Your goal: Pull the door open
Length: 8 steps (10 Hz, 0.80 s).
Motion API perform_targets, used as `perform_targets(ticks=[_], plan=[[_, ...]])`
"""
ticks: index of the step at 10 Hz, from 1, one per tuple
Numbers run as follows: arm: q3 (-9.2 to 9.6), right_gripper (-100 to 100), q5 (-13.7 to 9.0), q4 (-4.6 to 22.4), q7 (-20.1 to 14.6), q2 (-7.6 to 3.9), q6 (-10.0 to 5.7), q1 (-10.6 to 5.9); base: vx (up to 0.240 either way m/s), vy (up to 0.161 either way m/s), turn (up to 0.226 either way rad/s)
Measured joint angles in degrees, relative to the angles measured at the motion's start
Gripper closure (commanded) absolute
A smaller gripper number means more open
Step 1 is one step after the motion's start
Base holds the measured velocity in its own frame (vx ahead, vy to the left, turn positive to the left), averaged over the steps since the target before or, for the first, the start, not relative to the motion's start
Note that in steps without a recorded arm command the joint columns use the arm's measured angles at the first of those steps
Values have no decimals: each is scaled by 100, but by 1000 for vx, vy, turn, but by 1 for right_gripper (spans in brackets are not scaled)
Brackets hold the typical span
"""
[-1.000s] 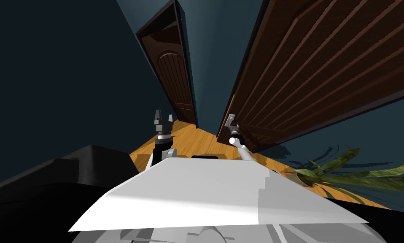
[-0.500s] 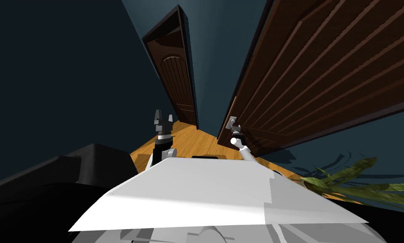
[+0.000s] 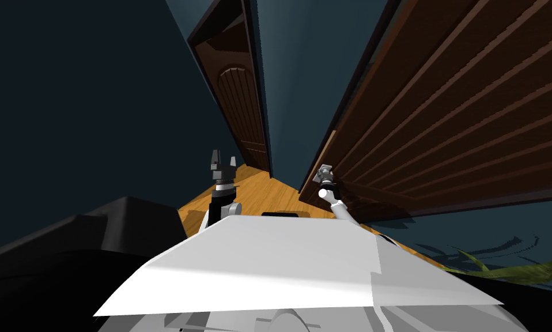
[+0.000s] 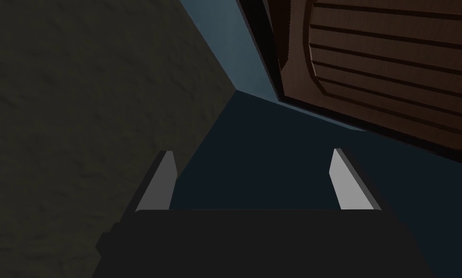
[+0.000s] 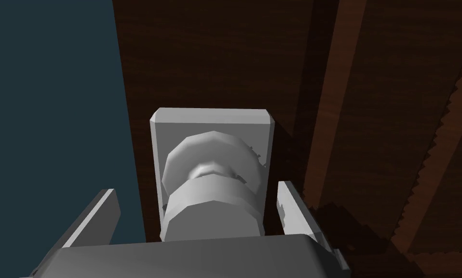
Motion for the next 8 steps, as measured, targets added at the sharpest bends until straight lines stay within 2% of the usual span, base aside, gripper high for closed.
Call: perform_targets(ticks=[5, 6, 8], plan=[[-2, 100, -1, 9, 16, -1, 19, 16, -16, 0, 1], [-2, 100, -1, 10, 14, 0, 19, 17, -122, -48, 128], [79, 100, -18, -91, -86, -88, 27, 62, -231, -98, 160]])
